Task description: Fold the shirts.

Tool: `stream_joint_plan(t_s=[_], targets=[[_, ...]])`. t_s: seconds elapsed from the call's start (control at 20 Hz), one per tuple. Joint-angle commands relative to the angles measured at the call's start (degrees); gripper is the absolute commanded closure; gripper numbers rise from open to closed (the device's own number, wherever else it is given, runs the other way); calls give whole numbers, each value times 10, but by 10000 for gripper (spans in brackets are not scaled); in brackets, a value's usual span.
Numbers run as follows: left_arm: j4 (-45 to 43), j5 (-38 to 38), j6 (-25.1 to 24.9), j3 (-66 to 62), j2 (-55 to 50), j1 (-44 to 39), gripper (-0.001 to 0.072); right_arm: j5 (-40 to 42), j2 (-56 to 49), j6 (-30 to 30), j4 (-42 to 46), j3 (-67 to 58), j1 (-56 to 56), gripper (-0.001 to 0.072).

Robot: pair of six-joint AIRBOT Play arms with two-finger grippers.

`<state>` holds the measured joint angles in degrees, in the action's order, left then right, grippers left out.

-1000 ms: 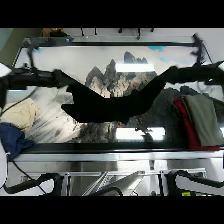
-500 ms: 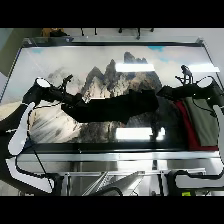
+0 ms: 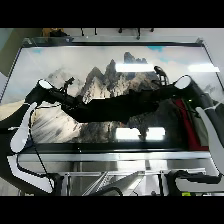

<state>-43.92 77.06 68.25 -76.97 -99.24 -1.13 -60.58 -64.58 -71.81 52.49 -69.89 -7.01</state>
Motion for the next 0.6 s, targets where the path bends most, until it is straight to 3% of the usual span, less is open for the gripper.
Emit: stream_joint_plan(t_s=[0.0,0.25,0.3,0.35,0.45,0.5,0.55], targets=[[0,6,-14,0,-1,0,696,96,-65,0,2,0,-51,109],[0,16,-26,0,0,0,696,224,-120,24,1,-2,-50,113],[0,16,-29,0,-1,0,696,245,-121,25,2,-2,-50,182],[0,16,-29,0,-1,0,696,259,-122,29,-1,-2,-50,356],[0,16,-33,0,-1,0,696,257,-121,30,-7,-6,-50,604],[0,19,-33,0,-1,0,696,242,-118,31,-26,-12,-50,691],[0,22,-34,0,0,0,696,218,-109,32,-63,-21,-50,692]])
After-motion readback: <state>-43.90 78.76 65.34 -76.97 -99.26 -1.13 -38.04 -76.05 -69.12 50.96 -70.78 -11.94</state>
